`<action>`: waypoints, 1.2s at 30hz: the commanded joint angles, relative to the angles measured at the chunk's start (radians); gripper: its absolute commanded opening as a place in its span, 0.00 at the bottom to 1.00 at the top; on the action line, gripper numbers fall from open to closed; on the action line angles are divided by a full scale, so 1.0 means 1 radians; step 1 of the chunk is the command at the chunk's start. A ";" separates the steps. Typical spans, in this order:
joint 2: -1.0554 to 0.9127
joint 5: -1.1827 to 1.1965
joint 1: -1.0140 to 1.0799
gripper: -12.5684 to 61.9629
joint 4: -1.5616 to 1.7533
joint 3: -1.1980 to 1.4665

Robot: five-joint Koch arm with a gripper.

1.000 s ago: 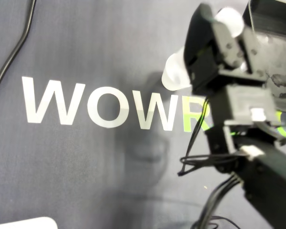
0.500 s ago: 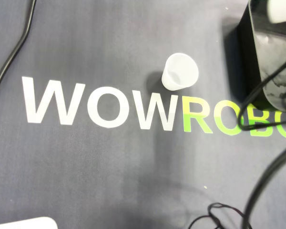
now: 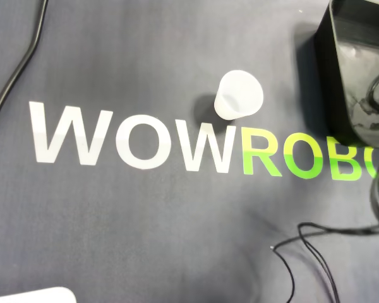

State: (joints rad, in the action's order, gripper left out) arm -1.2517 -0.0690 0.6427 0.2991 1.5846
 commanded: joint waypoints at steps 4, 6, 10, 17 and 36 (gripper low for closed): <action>0.032 0.324 0.009 0.21 0.018 -0.084; 0.078 0.518 0.006 0.21 0.020 -0.097; 0.161 0.772 0.002 0.21 0.026 -0.143; 0.301 1.023 -0.009 0.21 0.048 -0.249; 0.109 0.540 -0.100 0.21 0.063 -0.161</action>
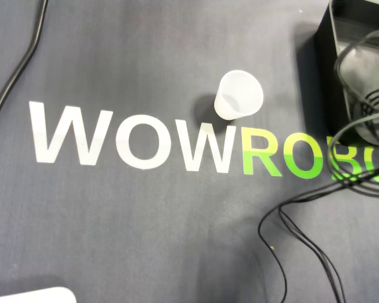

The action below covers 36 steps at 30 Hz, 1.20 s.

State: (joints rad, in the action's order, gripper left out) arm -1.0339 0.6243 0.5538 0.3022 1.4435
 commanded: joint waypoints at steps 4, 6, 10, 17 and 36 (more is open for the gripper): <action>-0.267 -0.414 -0.018 0.21 0.044 0.091; -0.362 -0.568 -0.032 0.21 0.051 0.166; -0.558 -0.868 -0.077 0.21 0.049 0.313; -0.838 -1.373 -0.225 0.21 0.031 0.569; -0.824 -2.247 -0.586 0.21 0.037 0.824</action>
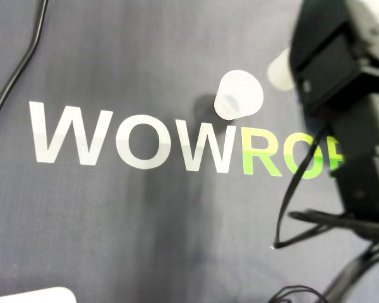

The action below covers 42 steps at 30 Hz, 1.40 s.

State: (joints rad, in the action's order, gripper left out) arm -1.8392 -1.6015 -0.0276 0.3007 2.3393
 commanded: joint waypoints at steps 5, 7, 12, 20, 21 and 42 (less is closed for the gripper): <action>0.080 -0.091 -0.017 0.21 0.044 -0.098; 0.109 -0.091 -0.026 0.21 0.067 -0.104; 0.150 -0.087 -0.049 0.21 0.103 -0.114; 0.193 -0.083 -0.055 0.21 0.103 -0.118; 0.196 -0.083 -0.055 0.21 0.104 -0.118; 0.252 -0.028 -0.071 0.38 0.164 -0.063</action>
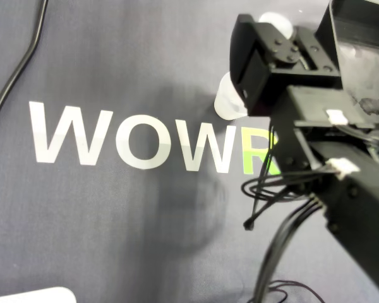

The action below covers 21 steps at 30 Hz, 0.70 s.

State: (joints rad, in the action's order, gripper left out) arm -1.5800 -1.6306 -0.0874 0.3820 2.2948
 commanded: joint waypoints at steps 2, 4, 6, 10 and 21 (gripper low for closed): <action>-0.008 0.002 -0.011 0.38 0.083 -0.009; -0.008 0.002 -0.011 0.42 0.083 -0.006; -0.011 0.002 -0.011 0.45 0.084 0.002; -0.049 0.002 -0.009 0.53 0.084 0.020; -0.250 0.066 -0.002 0.54 0.066 0.023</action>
State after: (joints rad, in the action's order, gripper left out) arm -1.7779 -1.5892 -0.0890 0.3820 2.3393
